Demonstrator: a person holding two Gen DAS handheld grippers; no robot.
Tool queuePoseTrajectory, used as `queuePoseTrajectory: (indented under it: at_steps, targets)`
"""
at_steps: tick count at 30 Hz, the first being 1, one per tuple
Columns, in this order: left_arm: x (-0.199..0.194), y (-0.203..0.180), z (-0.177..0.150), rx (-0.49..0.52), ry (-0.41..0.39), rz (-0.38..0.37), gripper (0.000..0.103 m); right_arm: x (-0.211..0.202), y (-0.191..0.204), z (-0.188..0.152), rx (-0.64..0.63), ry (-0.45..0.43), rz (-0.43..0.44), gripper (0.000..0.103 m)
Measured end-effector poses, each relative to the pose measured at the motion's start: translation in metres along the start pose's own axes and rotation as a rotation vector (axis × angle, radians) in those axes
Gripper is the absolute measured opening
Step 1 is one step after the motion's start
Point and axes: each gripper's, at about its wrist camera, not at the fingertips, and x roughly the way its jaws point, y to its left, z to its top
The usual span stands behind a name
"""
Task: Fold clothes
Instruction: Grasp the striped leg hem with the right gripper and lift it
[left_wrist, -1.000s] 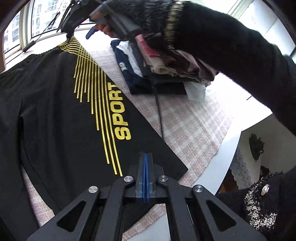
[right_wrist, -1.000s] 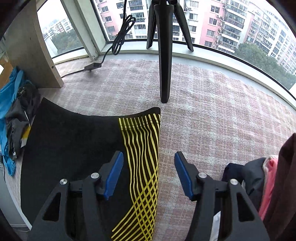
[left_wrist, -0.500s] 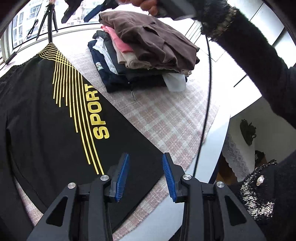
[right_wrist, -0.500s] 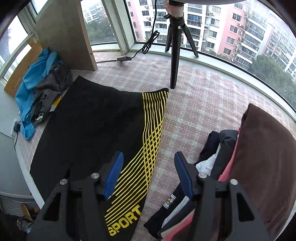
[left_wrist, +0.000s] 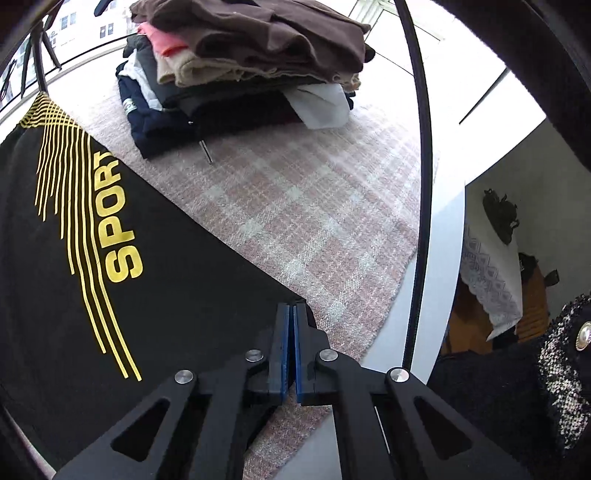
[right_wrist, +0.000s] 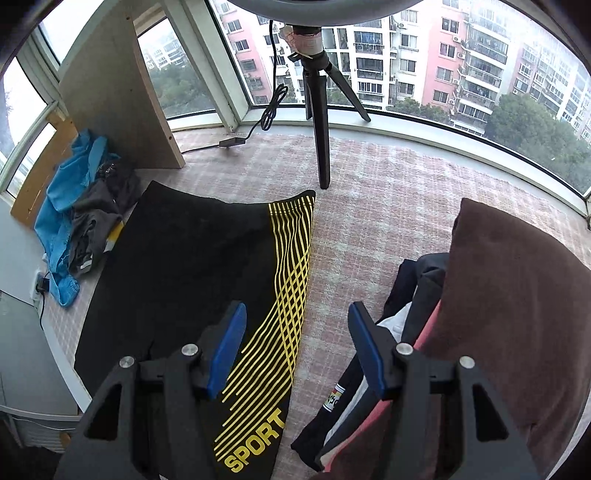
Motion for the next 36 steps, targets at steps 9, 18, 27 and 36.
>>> queuePoseTrajectory:
  at_steps: [9,18,27,36]
  targets:
    - [-0.083,0.043,-0.014,-0.227,-0.237,-0.01,0.001,0.094,0.01,0.039,0.033,0.086,-0.05,0.057]
    - [-0.127,0.082,-0.058,-0.382,-0.353,0.024,0.001,0.157,-0.001,0.048,0.088,0.104,-0.083,0.04]
    - [-0.204,0.137,-0.144,-0.582,-0.533,0.09,0.001,0.106,0.049,0.075,0.139,-0.067,0.105,0.004]
    - [-0.25,0.207,-0.26,-0.762,-0.58,0.193,0.001,0.131,0.224,0.107,-0.024,-0.076,0.125,0.004]
